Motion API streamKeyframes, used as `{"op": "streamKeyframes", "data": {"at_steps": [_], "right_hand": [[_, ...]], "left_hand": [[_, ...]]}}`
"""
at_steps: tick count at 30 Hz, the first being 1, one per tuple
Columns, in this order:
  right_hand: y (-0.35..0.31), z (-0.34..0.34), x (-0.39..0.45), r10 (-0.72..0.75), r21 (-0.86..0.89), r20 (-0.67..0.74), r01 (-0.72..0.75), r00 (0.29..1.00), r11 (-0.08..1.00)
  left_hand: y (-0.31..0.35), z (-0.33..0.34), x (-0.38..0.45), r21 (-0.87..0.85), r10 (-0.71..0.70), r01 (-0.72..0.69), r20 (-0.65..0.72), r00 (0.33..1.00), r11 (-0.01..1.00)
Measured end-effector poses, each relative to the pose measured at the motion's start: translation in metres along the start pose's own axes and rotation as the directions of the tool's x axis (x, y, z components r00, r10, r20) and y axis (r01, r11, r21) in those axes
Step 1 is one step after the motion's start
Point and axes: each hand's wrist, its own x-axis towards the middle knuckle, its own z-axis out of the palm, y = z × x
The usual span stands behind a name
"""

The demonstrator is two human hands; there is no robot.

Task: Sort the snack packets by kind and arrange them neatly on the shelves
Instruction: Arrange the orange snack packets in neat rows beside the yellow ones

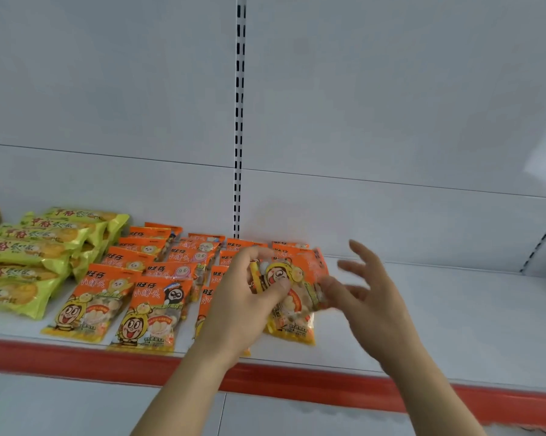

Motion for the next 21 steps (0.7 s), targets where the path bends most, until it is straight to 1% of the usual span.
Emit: {"op": "streamKeyframes", "data": {"at_steps": [2, 3, 5, 7, 8, 9, 10, 11, 12, 13, 14, 16, 17, 18, 20, 21], "right_hand": [[0.006, 0.011, -0.006, 0.102, 0.109, 0.068, -0.109, 0.992, 0.988], [0.005, 0.016, -0.009, 0.107, 0.154, 0.071, -0.117, 0.992, 0.981], [0.003, 0.021, -0.008, 0.066, 0.156, -0.030, -0.061, 0.997, 0.986], [0.005, 0.021, -0.002, 0.023, 0.105, -0.137, -0.009, 0.990, 0.994], [0.007, 0.020, 0.001, 0.001, 0.085, -0.157, 0.012, 0.988, 0.996], [0.009, 0.020, 0.003, -0.030, 0.060, -0.153, 0.039, 0.988, 0.997], [0.013, 0.020, 0.003, -0.057, 0.024, -0.128, 0.060, 0.990, 0.998], [0.017, 0.022, 0.001, -0.078, -0.025, -0.090, 0.076, 0.993, 0.997], [0.021, 0.025, -0.002, -0.094, -0.084, -0.047, 0.089, 0.994, 0.992], [0.028, 0.029, -0.006, -0.128, -0.184, -0.020, 0.123, 0.992, 0.975], [0.036, 0.033, -0.008, -0.197, -0.317, -0.005, 0.185, 0.980, 0.930], [0.052, 0.039, -0.013, -0.292, -0.584, 0.068, 0.275, 0.954, 0.764], [0.056, 0.041, -0.015, -0.293, -0.668, 0.099, 0.282, 0.951, 0.688], [0.058, 0.042, -0.017, -0.262, -0.709, 0.130, 0.274, 0.956, 0.649], [0.055, 0.042, -0.022, -0.191, -0.760, 0.149, 0.236, 0.970, 0.605], [0.055, 0.042, -0.025, -0.173, -0.786, 0.150, 0.223, 0.973, 0.576]], "left_hand": [[-0.003, 0.007, -0.003, 0.001, -0.022, 0.022, -0.094, 0.995, 1.000], [-0.006, 0.009, -0.005, 0.026, -0.030, 0.033, -0.102, 0.994, 0.999], [-0.010, 0.011, -0.006, 0.094, -0.030, 0.037, -0.075, 0.997, 0.995], [-0.012, 0.009, -0.007, 0.172, 0.014, -0.007, -0.041, 0.999, 0.985], [-0.013, 0.007, -0.008, 0.254, 0.053, -0.047, -0.018, 0.998, 0.966], [-0.015, 0.005, -0.009, 0.374, 0.112, -0.106, 0.004, 0.994, 0.921], [-0.018, 0.003, -0.010, 0.501, 0.185, -0.172, 0.025, 0.982, 0.848], [-0.022, 0.001, -0.010, 0.614, 0.252, -0.230, 0.052, 0.966, 0.755], [-0.025, -0.001, -0.009, 0.683, 0.300, -0.271, 0.079, 0.951, 0.678], [-0.030, -0.001, -0.009, 0.721, 0.334, -0.306, 0.109, 0.936, 0.622], [-0.036, -0.002, -0.008, 0.744, 0.361, -0.338, 0.140, 0.922, 0.577], [-0.045, 0.000, -0.009, 0.784, 0.357, -0.364, 0.196, 0.914, 0.503], [-0.049, 0.001, -0.010, 0.803, 0.346, -0.362, 0.208, 0.915, 0.473], [-0.053, 0.003, -0.010, 0.820, 0.347, -0.361, 0.213, 0.913, 0.444], [-0.060, 0.007, -0.012, 0.839, 0.348, -0.362, 0.224, 0.910, 0.406], [-0.061, 0.008, -0.013, 0.840, 0.341, -0.363, 0.229, 0.912, 0.405]]}}
